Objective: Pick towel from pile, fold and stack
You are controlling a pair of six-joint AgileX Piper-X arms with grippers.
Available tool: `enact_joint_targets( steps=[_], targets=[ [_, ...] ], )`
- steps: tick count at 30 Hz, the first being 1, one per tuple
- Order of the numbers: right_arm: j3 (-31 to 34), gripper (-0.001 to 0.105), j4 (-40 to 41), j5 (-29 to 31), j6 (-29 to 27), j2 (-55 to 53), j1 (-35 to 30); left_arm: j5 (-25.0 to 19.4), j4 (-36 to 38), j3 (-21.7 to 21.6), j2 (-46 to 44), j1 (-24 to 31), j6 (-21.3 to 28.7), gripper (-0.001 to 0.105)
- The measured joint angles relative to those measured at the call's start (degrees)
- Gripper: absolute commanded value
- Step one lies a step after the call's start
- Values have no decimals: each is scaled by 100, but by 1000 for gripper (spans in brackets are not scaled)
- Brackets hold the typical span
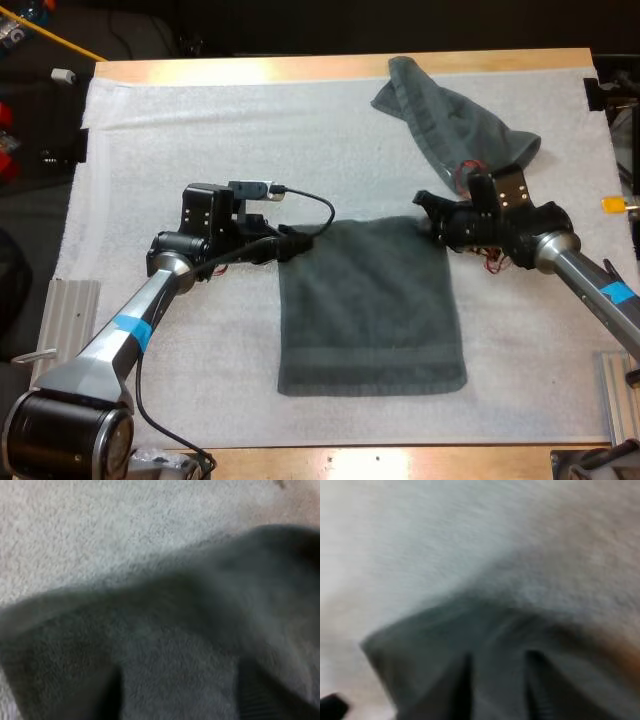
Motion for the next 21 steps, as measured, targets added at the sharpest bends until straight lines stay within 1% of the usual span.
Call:
enact_joint_targets(
  steps=[1,2,4,7,11,15,17,21],
  targets=[
    [0,57,-166,-38,-31,-9,0,0,0,-50,0,0,0,56],
    [0,61,-287,-61,-117,-33,0,0,0,-125,0,0,0,53],
    [0,61,-367,-67,-437,-126,0,0,64,-324,-12,0,0,50],
    [0,61,-247,-40,-1109,-463,0,0,174,-544,-191,0,0,50],
    [0,61,396,386,-1812,-1101,0,0,505,-664,-695,0,114,50],
    [0,61,1258,678,-2351,-1734,0,0,1209,-670,-1353,0,515,55],
    [0,61,1647,731,-2489,-2030,0,-17,1632,-676,-1667,0,670,56],
    [0,61,2298,735,-2542,-2676,0,-25,2391,-676,-2285,0,838,56]
  ],
)
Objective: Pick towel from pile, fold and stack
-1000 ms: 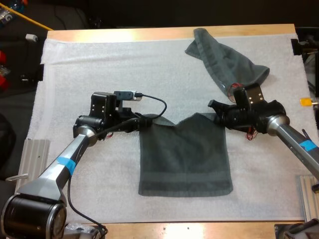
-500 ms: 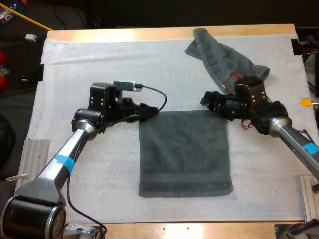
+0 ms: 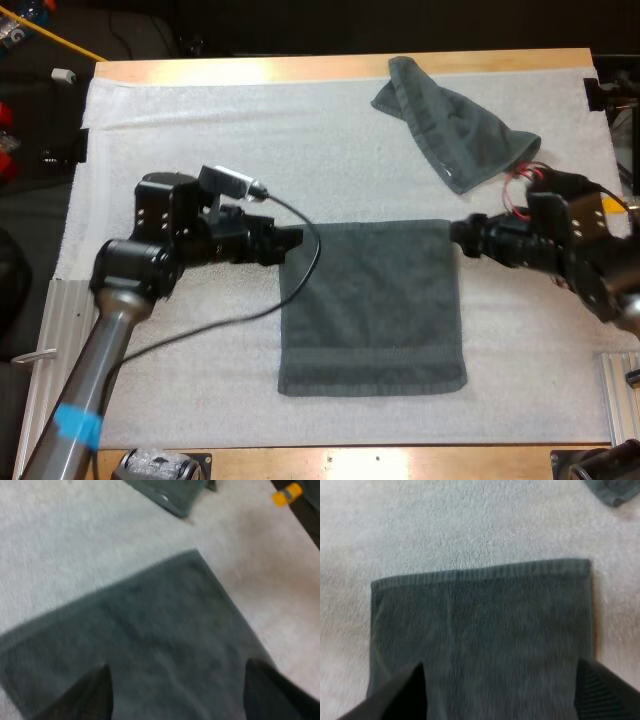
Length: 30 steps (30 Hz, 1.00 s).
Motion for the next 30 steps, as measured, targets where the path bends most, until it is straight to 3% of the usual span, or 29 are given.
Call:
enact_joint_targets(
  steps=[11,18,27,30],
  targets=[
    [0,61,1737,403,1,-1658,397,-657,1929,0,-1568,0,243,56],
    [0,61,2772,667,489,-2276,983,-758,2945,-5,-2202,0,242,56],
    [46,61,3323,724,1051,-2645,1494,-893,3947,-2,-2616,0,382,56],
    [249,61,3314,724,1136,-2643,1614,-893,4005,209,-2742,0,382,56]
  ],
)
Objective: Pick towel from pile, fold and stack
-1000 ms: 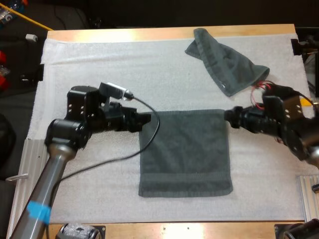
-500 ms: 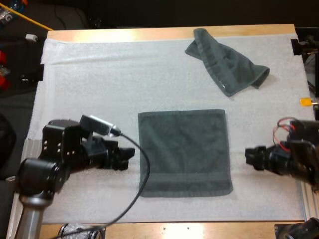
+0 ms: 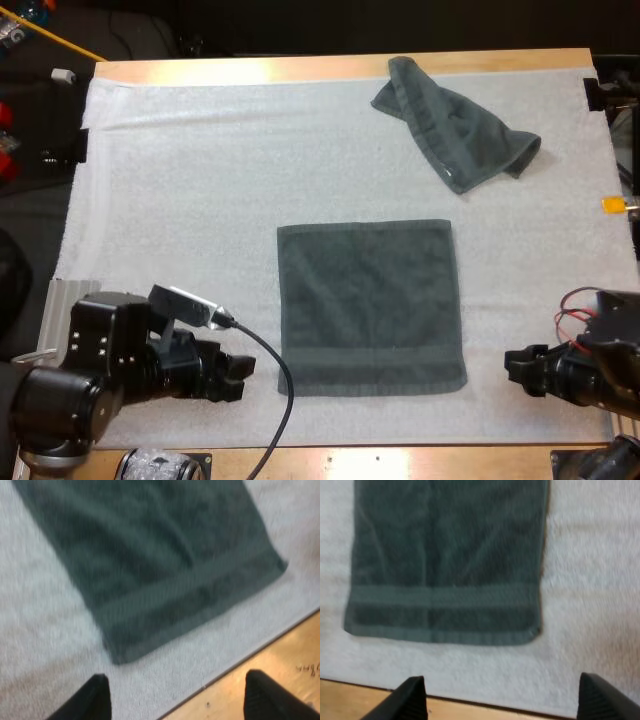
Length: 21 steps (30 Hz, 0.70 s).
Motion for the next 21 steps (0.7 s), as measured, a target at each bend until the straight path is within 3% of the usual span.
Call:
enact_joint_targets(
  steps=[4,9,15,21],
  targets=[
    [487,61,-209,-15,155,0,67,0,-16,471,-61,0,11,56],
    [1240,61,-1092,-141,325,28,65,-8,-241,931,-61,0,11,56],
    [2101,60,-2035,-435,617,502,65,-22,-461,1113,-61,0,11,56],
    [2519,60,-2701,-583,718,1088,65,-22,-623,1114,65,0,11,56]
  ],
)
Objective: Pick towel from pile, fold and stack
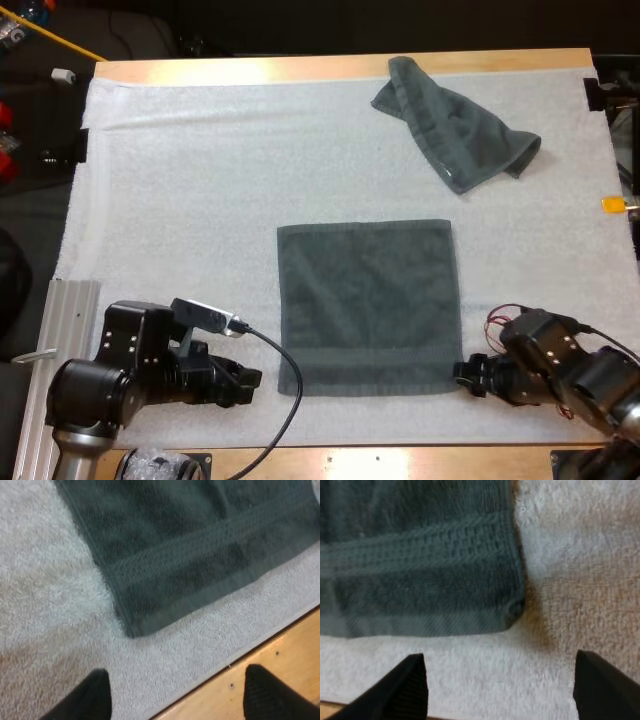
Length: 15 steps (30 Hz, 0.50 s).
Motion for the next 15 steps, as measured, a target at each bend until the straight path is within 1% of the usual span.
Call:
enact_joint_targets(
  steps=[3,5,7,11,15],
  targets=[
    [78,52,-318,-20,106,265,0,-6,-51,0,73,0,0,56],
    [116,42,-534,-19,160,447,0,-7,-82,0,127,0,0,56],
    [122,38,-691,-19,202,648,0,-7,-97,0,195,0,21,56],
    [128,38,-944,-19,263,1071,0,-14,-242,0,353,0,103,56],
    [128,38,-996,-19,263,1475,0,-14,-284,9,447,0,84,56]
  ],
)
